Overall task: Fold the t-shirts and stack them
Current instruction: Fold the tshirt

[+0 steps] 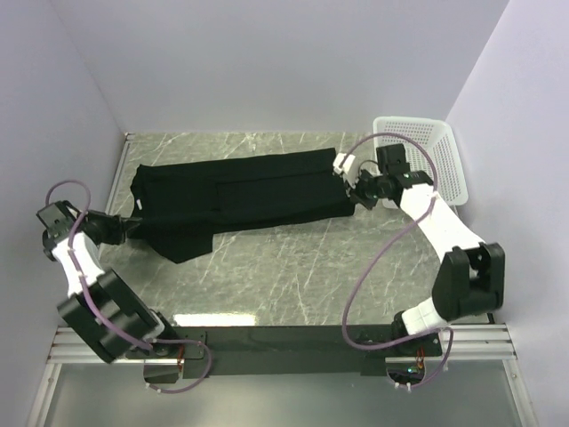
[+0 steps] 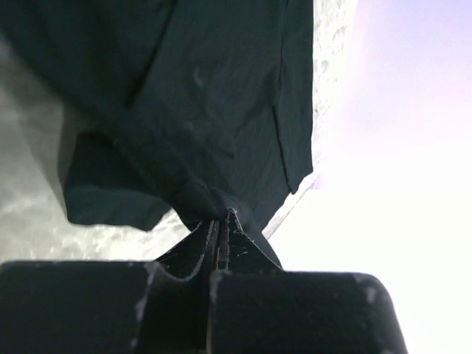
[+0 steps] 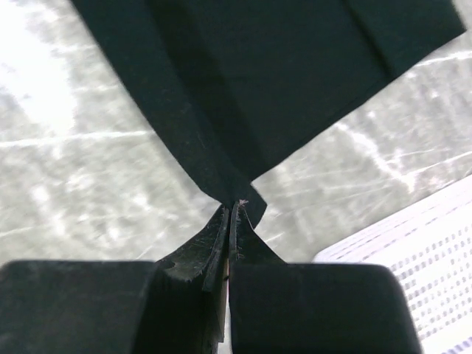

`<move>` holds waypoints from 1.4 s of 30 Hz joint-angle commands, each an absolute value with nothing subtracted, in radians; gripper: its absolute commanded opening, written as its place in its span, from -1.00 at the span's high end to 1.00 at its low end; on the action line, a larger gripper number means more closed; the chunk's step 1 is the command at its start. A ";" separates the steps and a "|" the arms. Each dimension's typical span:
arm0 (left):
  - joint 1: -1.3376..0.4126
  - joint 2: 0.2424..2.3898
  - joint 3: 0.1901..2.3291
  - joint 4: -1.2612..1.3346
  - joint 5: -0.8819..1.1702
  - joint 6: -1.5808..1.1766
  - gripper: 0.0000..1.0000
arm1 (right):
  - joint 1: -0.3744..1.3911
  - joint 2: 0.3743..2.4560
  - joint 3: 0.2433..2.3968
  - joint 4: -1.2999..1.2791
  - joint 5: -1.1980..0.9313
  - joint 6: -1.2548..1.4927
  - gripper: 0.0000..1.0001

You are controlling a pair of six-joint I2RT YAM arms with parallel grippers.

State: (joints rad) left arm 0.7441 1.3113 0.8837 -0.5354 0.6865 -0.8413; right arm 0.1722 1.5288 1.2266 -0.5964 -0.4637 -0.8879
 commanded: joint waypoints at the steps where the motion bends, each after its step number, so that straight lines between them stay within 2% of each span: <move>1: 0.755 1.191 0.822 -0.566 0.683 -0.853 0.99 | 0.167 1.421 1.146 -0.620 -0.509 -0.897 1.00; 9: 0.764 1.069 0.713 -0.666 0.655 -0.782 0.99 | 0.166 1.295 0.956 -0.649 -0.502 -0.951 1.00; 20: 0.747 1.089 0.808 -0.821 0.577 -0.700 0.99 | 0.144 1.187 0.904 -0.638 -0.485 -0.908 1.00; 25: 0.744 1.123 0.856 -0.874 0.503 -0.715 0.99 | 0.137 1.222 0.899 -0.637 -0.457 -0.916 1.00; 31: 0.739 1.166 0.917 -0.890 0.551 -0.716 0.99 | 0.138 1.255 0.870 -0.670 -0.450 -1.014 1.00; 42: 0.753 1.129 0.790 -0.880 0.678 -0.730 0.99 | 0.182 1.390 0.905 -0.738 -0.414 -1.121 1.00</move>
